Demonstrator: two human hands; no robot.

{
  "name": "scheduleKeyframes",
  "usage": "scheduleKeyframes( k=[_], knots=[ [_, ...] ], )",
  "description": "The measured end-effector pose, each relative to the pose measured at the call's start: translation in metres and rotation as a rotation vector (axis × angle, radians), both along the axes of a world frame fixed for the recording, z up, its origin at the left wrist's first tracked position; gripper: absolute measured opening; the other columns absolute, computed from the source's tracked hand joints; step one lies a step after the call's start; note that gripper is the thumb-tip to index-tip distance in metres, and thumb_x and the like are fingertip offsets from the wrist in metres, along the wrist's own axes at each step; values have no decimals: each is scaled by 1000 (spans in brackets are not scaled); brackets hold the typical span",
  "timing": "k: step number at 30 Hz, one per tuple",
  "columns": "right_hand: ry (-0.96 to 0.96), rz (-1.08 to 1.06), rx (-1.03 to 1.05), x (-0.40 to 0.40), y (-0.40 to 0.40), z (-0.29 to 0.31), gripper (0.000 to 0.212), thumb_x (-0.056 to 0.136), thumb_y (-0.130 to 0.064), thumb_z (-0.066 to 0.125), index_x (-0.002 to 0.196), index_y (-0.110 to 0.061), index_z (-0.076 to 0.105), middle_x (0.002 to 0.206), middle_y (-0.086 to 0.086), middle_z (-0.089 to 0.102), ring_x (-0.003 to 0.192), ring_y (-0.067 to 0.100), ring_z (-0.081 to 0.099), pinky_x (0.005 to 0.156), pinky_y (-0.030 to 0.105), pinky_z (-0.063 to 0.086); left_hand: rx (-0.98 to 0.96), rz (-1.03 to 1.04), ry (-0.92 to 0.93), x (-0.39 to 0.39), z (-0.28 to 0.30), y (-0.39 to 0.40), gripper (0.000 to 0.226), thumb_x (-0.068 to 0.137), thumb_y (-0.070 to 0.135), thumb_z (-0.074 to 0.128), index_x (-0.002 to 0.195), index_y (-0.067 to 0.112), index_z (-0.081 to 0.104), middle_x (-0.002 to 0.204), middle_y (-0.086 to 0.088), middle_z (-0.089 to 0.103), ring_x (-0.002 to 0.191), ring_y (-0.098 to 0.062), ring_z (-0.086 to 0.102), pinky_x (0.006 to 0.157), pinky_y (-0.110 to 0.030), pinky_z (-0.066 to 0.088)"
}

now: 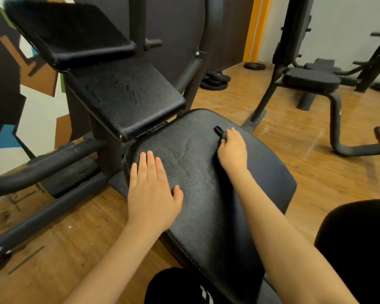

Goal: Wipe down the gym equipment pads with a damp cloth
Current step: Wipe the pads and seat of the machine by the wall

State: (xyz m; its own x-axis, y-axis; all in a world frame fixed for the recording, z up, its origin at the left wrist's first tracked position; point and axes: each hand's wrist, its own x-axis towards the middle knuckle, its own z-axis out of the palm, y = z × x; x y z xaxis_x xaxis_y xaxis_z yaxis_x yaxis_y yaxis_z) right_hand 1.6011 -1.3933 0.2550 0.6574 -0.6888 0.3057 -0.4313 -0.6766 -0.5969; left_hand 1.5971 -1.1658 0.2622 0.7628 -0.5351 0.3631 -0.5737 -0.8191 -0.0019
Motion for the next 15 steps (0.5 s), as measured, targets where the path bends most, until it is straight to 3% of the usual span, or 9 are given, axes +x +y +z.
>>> scheduleKeyframes(
  k=[4,11,15],
  knots=[
    [-56,40,50,-18,-12,-12,44,98,-10,36,143,-8,33,152,6,26,142,18,16,115,30,13,17,-7,34,1,-1,2,77,77,44,37,129,-11,51,138,-29,46,131,-40,42,110,-46,19],
    [-161,-229,188,-73,-46,-43,43,95,-4,39,138,-1,39,151,12,29,141,22,20,113,31,15,19,-7,58,-3,3,1,78,77,45,32,128,-11,52,137,-28,47,131,-39,44,110,-48,27],
    [-185,-429,245,-89,-56,-50,33,93,-4,38,123,4,49,137,19,43,131,33,36,104,38,31,32,10,46,-4,4,0,76,76,44,35,125,-11,56,134,-28,51,127,-39,48,106,-50,34]
  ],
)
